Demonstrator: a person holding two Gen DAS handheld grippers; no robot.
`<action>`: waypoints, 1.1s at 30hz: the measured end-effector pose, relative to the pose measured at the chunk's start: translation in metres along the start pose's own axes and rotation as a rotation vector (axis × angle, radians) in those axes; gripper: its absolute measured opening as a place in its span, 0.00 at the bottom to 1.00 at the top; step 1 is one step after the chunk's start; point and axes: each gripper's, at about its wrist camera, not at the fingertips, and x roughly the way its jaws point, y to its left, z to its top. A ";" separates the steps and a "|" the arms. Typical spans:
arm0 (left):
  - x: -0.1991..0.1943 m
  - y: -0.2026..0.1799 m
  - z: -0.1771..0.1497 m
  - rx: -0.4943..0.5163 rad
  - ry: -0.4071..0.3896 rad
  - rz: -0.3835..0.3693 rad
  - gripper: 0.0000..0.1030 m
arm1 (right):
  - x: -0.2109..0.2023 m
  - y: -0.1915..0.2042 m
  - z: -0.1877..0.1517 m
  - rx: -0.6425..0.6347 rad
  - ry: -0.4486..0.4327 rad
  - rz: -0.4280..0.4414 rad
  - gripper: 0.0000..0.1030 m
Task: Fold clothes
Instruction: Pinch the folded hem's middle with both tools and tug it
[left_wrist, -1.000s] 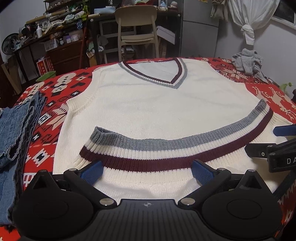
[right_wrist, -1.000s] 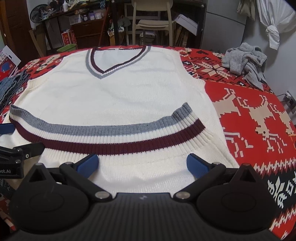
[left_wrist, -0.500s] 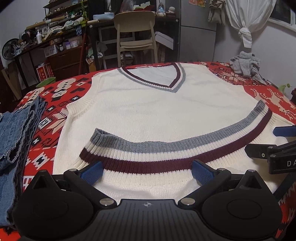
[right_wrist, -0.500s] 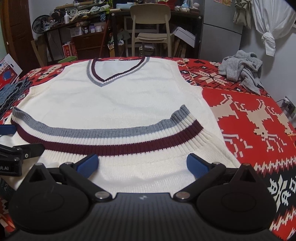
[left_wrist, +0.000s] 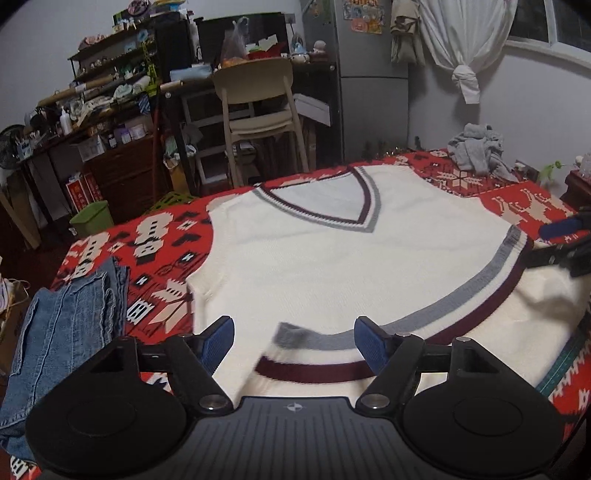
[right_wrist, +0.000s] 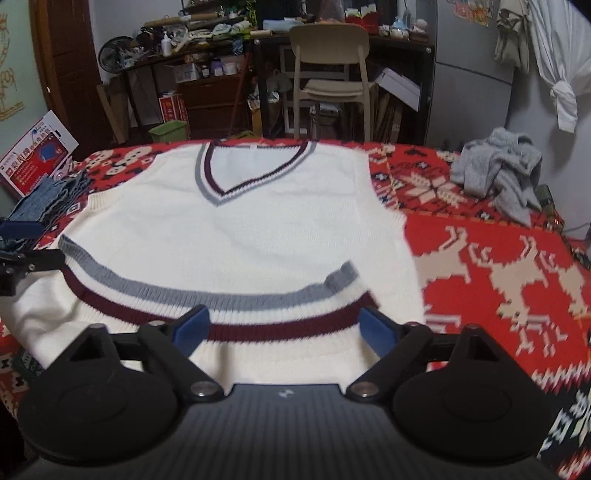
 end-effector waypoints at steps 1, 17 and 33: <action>0.003 0.009 0.000 -0.016 0.016 -0.014 0.66 | -0.002 -0.005 0.004 -0.012 -0.007 -0.001 0.75; 0.038 0.035 -0.007 0.016 0.127 -0.177 0.35 | 0.027 -0.043 0.016 -0.073 0.079 0.056 0.31; 0.017 0.042 0.003 -0.065 0.014 -0.169 0.08 | 0.023 -0.046 0.023 0.010 0.029 0.103 0.07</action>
